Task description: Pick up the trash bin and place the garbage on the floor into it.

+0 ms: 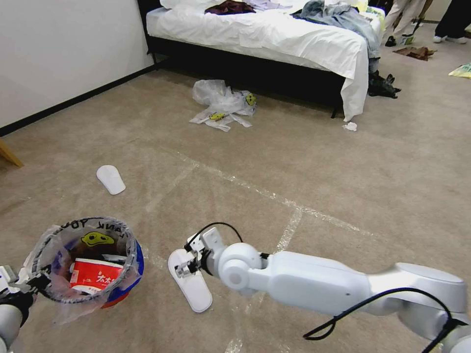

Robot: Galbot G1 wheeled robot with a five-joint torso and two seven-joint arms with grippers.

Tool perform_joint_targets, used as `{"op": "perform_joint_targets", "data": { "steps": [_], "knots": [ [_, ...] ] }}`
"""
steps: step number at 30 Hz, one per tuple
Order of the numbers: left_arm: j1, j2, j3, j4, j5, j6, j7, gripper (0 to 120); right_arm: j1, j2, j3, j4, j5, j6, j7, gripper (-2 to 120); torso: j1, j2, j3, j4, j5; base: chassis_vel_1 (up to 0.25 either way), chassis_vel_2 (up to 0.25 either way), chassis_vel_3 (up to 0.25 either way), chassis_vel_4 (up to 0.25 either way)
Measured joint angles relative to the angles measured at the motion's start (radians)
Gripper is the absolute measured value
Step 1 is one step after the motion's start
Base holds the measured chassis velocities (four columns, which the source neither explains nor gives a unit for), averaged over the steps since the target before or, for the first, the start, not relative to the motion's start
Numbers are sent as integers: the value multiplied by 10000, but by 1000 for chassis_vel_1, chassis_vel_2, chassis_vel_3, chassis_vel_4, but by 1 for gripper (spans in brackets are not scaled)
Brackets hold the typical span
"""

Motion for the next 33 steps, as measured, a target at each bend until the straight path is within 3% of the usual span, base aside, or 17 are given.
{"op": "perform_joint_targets", "data": {
  "steps": [3,11,33],
  "knots": [
    [85,-93,-111,-90,-13,-10,9,1,-286,598,-103,-1074,-198,-283,62,100,0,0,0,-1,1,0,0,0,0],
    [232,-221,-237,-264,-39,-14,14,1,-747,1094,-131,-2485,-741,-264,-233,100,0,0,0,-1,2,0,0,0,0],
    [517,-406,-505,-559,-145,-15,25,1,-1581,2325,-10,-5430,-2401,951,-1623,95,0,0,0,-1,2,0,0,0,0]
  ]
}}
